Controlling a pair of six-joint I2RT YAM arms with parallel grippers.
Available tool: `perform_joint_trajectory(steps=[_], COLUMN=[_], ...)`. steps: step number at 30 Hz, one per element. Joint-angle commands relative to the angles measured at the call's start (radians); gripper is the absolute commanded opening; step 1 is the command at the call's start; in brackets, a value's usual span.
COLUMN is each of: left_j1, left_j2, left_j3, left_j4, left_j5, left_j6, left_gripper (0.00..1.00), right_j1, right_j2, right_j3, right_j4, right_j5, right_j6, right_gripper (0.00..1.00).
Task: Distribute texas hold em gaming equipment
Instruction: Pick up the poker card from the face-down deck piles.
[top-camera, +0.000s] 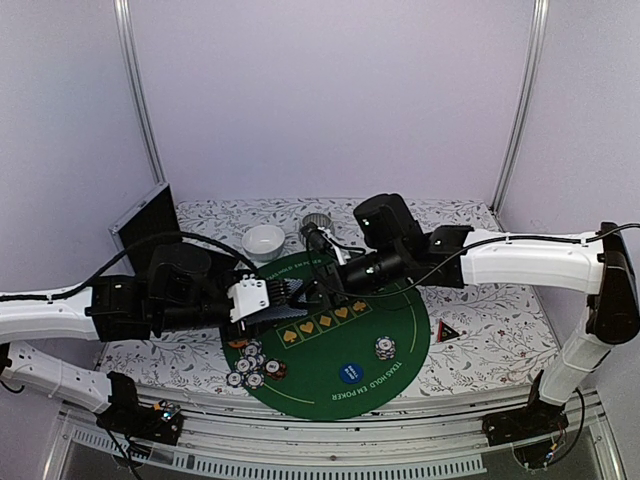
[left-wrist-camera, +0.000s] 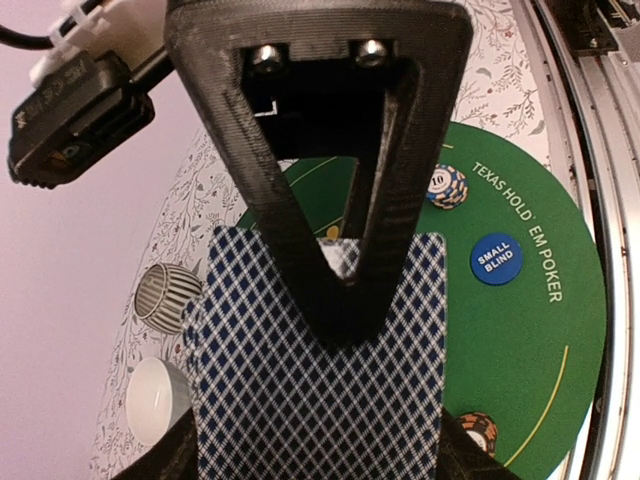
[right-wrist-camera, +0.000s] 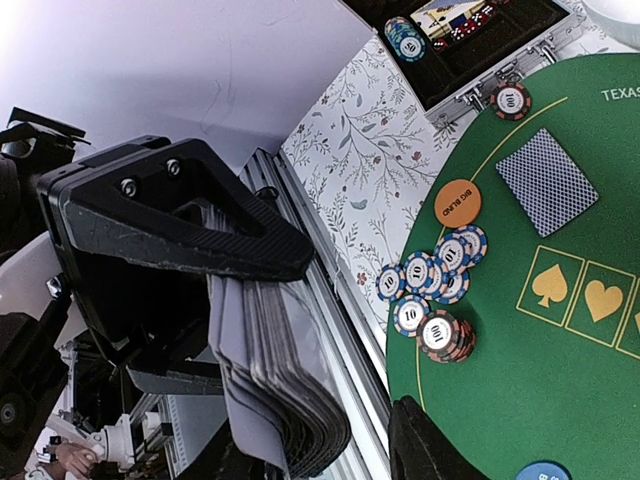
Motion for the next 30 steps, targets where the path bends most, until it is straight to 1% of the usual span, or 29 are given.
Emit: perform_joint_trajectory(steps=[1,3,6,15,16,26,30], left_j1=[0.022,0.023,0.024,0.024,0.024,0.024,0.024], left_j2=[0.007,0.007,0.006,-0.001,-0.001,-0.001,0.000], left_j3=[0.013,0.013,0.013,0.010,0.010,0.010,0.007], left_j4=[0.021,0.021,0.023,0.023,0.024,0.021,0.018], left_j5=[0.009,0.010,0.010,0.011,0.013,0.015,0.013], left_j6=[-0.013,-0.014,-0.015,-0.015,-0.015,-0.014,-0.014], left_gripper=[0.58,0.58,0.58,0.58,0.58,0.57,0.57], right_j1=[-0.006,-0.007,-0.007,-0.007,-0.007,-0.007,-0.011], right_j2=[-0.051,-0.056,-0.058,-0.064,-0.065,-0.086,-0.121], right_j3=[0.017,0.020,0.024,0.036,0.035,0.035,0.029], right_j4=[-0.042,-0.052,-0.060,-0.079,-0.082,-0.096,-0.103], right_j5=[0.033,0.045,0.044,0.045,0.048,0.055,0.063], right_j6=[-0.020,-0.025,-0.031,-0.032,-0.032,-0.036,-0.042], right_gripper=[0.44,0.43,0.36,0.06,0.05,0.02,0.02])
